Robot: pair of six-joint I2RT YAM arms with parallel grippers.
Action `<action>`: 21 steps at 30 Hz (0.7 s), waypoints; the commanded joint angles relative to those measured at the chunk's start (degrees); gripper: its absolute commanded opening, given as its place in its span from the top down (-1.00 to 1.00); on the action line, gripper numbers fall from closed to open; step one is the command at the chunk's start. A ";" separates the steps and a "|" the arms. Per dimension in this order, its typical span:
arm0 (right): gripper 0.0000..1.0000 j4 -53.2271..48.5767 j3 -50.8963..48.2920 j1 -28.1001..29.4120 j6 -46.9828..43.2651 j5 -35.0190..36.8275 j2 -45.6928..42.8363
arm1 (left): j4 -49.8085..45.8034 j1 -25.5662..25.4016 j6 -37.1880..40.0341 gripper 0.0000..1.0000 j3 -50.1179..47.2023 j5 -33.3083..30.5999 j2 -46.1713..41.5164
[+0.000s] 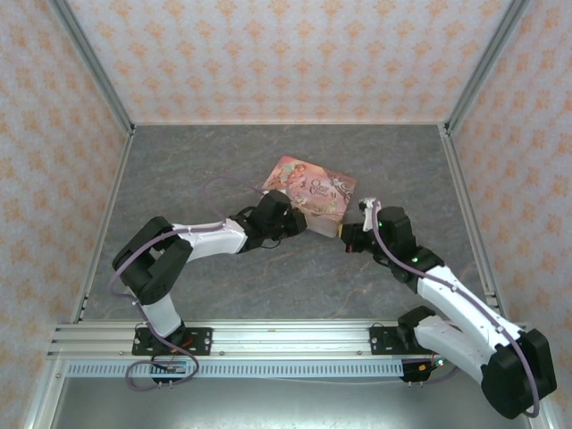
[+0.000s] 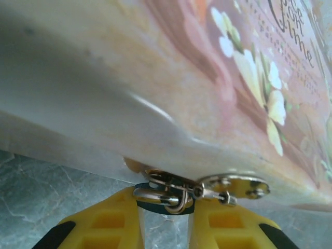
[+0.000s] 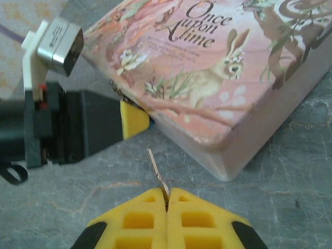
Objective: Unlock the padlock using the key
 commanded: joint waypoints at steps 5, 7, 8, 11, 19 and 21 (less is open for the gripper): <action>1.00 6.94 -4.03 4.66 -3.01 3.43 0.00 | -3.91 1.11 -9.32 0.68 3.96 6.03 -2.75; 1.00 8.89 -4.73 5.92 -3.01 4.32 1.13 | -4.13 1.34 -10.78 0.68 4.08 6.90 -3.28; 1.00 9.99 -5.10 6.25 -2.82 4.87 1.79 | -4.29 1.36 -11.46 0.68 4.19 7.20 -3.61; 1.00 13.44 -6.18 6.81 -2.44 5.56 3.61 | -5.12 1.55 -13.07 0.69 4.40 8.09 -4.66; 1.00 20.54 -7.22 9.05 -3.42 6.72 8.34 | -8.40 2.26 -14.44 0.69 5.38 11.04 -7.06; 1.00 21.53 -7.11 9.74 -3.96 6.98 9.33 | -8.86 2.46 -14.64 0.69 5.65 11.79 -7.37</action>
